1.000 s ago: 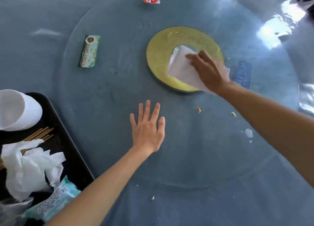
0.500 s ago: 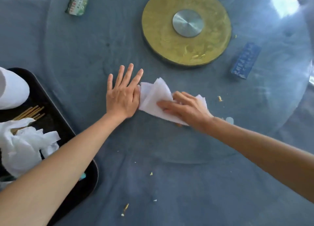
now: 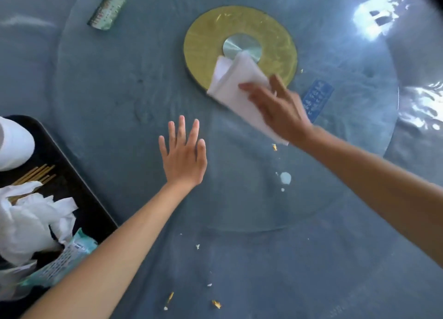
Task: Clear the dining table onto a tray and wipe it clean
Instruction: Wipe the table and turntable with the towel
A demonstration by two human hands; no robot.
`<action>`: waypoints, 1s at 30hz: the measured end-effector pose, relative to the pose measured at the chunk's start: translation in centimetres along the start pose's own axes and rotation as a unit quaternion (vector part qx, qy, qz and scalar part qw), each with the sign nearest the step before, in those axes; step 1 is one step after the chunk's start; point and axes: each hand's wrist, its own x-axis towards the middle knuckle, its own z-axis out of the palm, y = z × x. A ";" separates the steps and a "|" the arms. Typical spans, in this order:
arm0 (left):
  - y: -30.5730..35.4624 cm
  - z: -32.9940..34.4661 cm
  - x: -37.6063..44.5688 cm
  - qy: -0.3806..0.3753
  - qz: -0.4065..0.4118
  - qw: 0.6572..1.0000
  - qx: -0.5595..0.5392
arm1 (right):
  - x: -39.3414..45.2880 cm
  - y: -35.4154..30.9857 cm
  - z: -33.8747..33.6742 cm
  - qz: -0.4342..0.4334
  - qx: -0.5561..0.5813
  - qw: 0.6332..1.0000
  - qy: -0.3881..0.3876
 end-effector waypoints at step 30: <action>-3.4 -4.0 4.6 0.046 0.117 0.992 0.014 | -6.9 -5.3 0.1 -0.057 0.148 0.984 -0.087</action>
